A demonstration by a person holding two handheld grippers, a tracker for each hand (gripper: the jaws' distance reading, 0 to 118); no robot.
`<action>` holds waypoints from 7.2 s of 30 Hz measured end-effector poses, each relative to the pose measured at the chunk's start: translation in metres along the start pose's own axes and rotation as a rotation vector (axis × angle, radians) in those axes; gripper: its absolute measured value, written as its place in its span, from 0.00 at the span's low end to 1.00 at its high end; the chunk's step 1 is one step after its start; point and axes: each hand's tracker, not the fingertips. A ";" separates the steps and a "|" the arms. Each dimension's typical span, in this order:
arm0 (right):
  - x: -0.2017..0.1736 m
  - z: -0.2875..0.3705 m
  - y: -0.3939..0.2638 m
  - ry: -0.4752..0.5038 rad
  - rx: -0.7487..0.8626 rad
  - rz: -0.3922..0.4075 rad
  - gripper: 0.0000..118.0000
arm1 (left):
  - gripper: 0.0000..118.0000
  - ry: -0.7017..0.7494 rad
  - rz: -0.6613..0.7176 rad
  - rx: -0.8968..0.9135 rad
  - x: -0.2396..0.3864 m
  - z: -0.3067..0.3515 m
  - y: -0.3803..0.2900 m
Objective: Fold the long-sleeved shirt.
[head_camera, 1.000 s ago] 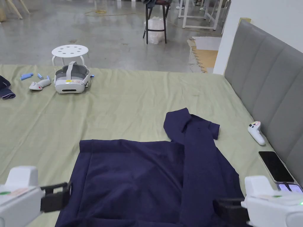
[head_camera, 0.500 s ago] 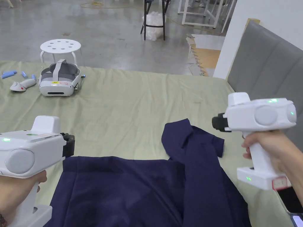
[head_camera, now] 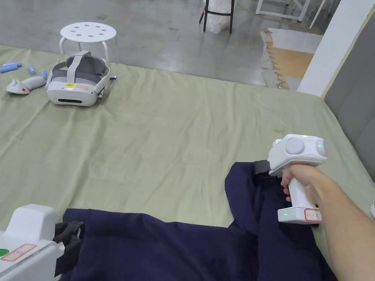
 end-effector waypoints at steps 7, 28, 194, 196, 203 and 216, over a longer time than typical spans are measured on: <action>-0.006 0.038 -0.006 0.041 0.072 0.029 0.06 | 0.03 -0.021 0.010 -0.008 0.008 0.010 -0.007; 0.008 0.204 -0.285 0.084 0.208 -0.071 0.07 | 0.03 -0.079 -0.017 0.105 0.022 0.147 -0.044; -0.023 0.333 -0.437 0.146 0.329 0.122 0.00 | 0.57 -0.653 0.695 -0.304 -0.070 0.074 -0.177; -0.023 0.332 -0.437 0.143 0.324 0.123 0.00 | 0.22 -0.334 0.516 -0.372 -0.072 0.067 -0.183; -0.022 0.335 -0.436 0.149 0.330 0.119 0.00 | 0.22 -0.479 0.584 -0.162 -0.092 0.099 -0.162; -0.020 0.334 -0.431 0.147 0.349 0.121 0.00 | 0.22 -0.209 0.581 -0.076 -0.179 0.154 -0.141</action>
